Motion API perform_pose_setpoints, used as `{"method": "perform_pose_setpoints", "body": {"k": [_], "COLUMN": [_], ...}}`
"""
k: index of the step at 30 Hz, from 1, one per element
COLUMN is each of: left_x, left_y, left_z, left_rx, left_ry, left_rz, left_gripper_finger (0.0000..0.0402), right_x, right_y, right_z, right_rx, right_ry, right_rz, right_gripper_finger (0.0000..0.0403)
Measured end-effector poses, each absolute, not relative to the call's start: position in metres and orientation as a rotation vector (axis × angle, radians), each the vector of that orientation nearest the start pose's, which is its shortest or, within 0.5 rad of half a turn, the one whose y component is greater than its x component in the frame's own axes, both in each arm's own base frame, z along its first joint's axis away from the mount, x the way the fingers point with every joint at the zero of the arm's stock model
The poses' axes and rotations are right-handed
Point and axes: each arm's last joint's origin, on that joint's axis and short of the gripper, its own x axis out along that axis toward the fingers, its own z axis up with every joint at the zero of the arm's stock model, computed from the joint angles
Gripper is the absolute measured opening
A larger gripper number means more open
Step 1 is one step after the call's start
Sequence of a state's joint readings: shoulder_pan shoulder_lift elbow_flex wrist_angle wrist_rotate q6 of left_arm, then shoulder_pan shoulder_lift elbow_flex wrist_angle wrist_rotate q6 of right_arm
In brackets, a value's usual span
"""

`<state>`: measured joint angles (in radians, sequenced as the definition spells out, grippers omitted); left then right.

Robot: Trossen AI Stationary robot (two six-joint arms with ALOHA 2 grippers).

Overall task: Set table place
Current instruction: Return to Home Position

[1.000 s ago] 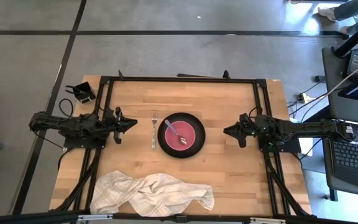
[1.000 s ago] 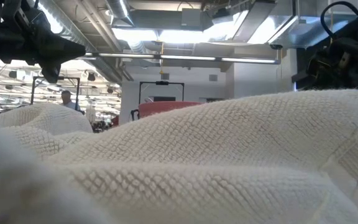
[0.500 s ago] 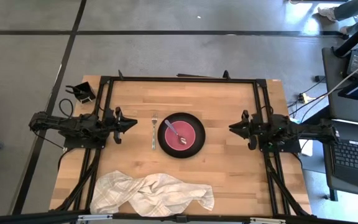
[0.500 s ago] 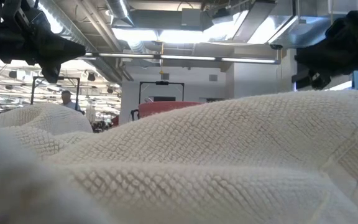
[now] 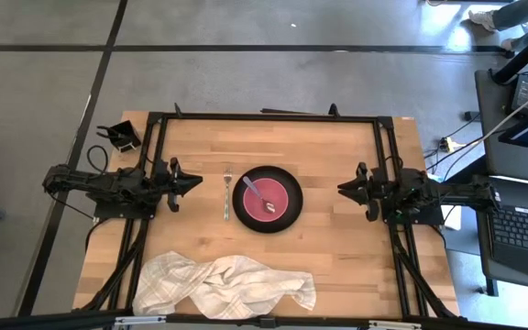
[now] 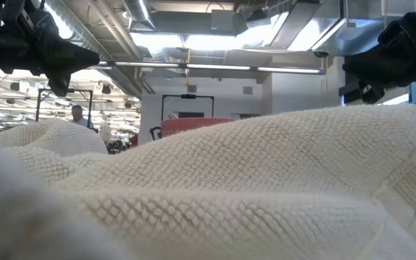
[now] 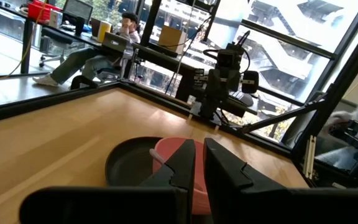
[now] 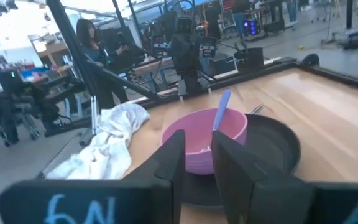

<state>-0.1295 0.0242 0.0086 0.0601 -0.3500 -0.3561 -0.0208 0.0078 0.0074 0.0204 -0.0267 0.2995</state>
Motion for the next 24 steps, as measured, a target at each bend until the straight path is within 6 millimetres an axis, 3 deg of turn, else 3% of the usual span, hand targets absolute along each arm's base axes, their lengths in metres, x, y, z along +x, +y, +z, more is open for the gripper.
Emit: {"method": "perform_pose_setpoints", "body": {"k": [24], "left_x": [0.0973], "left_y": [-0.0027], "left_z": [0.1703], "left_rx": [-0.365], "left_ry": [-0.082], "left_rz": [0.21], "left_gripper_finger": [0.0027], "right_x": [0.0977], "right_y": [-0.0012], "right_z": [0.1674], "right_rx": [0.336], "right_ry": [-0.019], "right_rz": [0.01], "right_gripper_finger": [0.008]}}
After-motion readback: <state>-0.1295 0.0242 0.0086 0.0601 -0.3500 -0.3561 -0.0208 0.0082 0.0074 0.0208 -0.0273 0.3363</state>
